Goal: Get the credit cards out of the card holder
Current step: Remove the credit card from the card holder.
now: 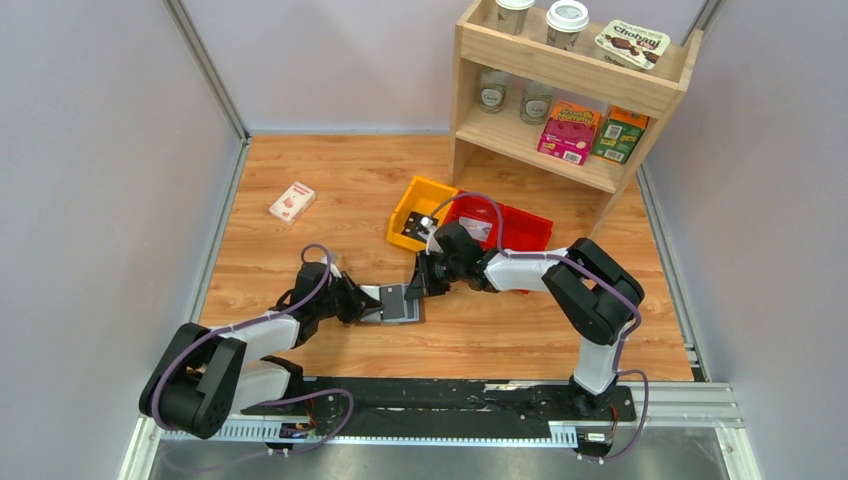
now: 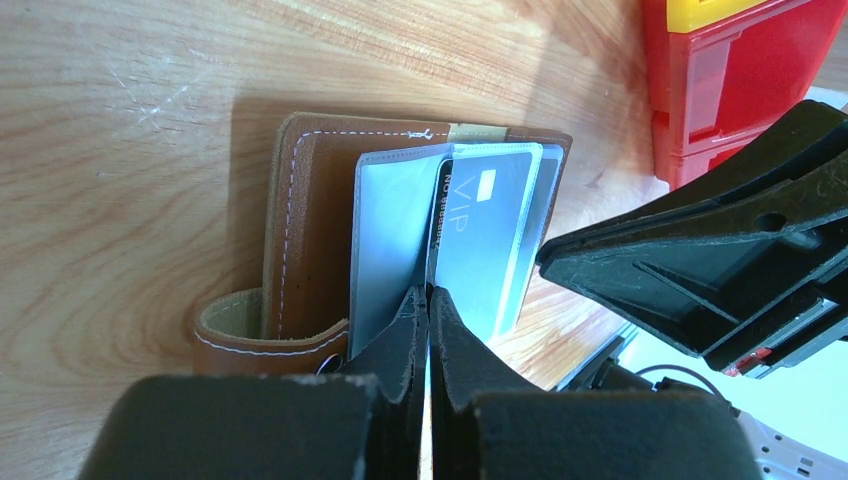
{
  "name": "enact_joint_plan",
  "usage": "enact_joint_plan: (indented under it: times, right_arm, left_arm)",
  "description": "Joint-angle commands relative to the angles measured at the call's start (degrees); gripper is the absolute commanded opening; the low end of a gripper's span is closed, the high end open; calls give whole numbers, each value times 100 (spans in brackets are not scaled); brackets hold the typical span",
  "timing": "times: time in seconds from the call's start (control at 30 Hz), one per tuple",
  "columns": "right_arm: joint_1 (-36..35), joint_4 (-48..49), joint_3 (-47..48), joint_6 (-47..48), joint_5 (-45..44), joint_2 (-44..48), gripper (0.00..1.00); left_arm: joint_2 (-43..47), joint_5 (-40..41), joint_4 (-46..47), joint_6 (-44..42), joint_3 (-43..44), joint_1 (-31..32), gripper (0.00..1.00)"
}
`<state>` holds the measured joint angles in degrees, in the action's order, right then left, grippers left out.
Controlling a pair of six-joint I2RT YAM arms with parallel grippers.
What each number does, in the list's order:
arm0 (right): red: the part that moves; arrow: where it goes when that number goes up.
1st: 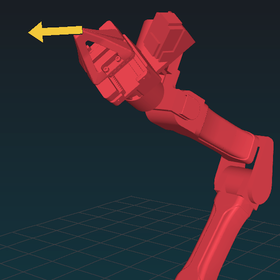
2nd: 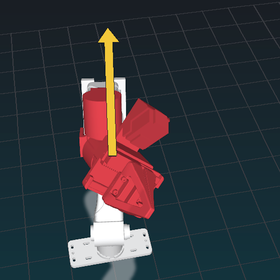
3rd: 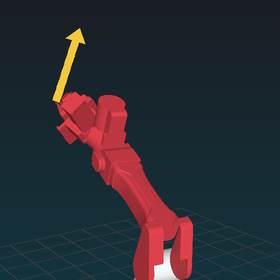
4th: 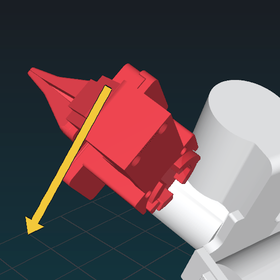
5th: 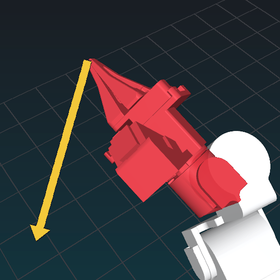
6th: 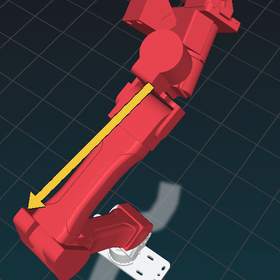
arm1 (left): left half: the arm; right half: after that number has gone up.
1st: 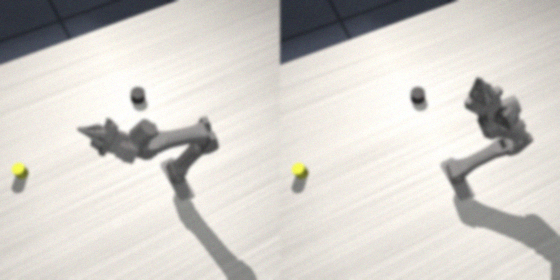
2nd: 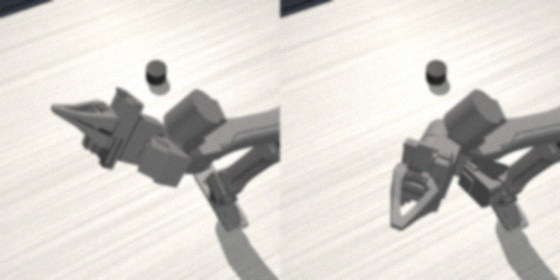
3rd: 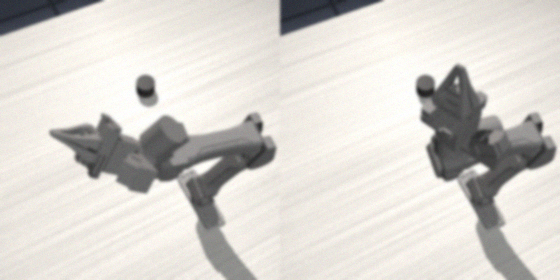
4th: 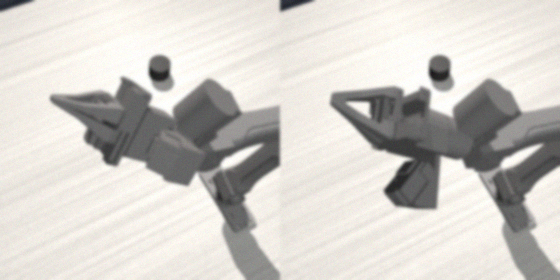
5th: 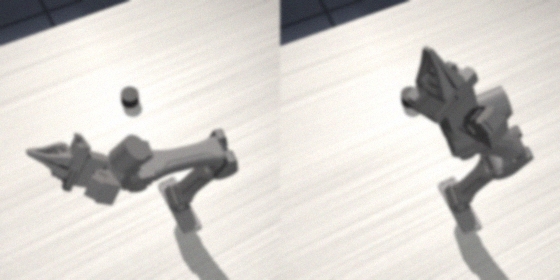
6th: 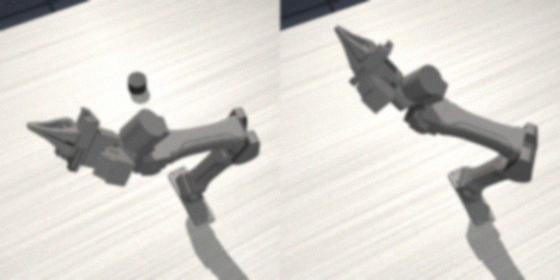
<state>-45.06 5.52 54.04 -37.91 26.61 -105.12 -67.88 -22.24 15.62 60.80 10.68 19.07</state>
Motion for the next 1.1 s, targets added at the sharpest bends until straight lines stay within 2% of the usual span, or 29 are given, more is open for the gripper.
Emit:
enact_joint_plan:
  times: [0.0,0.3,0.47,0.57,0.8,1.07]
  right_arm:
    - [-38,318,247,-58,186,-52,6]
    - [-29,406,212,-23,257,-448,6]
    - [-12,3,107,47,-173,-430,3]
    - [-12,-401,63,170,-480,-421,1]
    - [-3,-473,-218,346,-534,-430,1]
    - [-3,-429,-263,416,-534,-492,2]
  left_arm:
    - [-103,27,-156,-226,66,-17,0]
    - [-138,9,-120,-226,57,-17,0]
    - [-85,88,-182,-209,57,-17,1]
    - [-24,123,-182,-182,22,-26,6]
    - [-199,-254,960,116,-320,-220,23]
    - [-612,-562,1839,292,-356,-255,25]
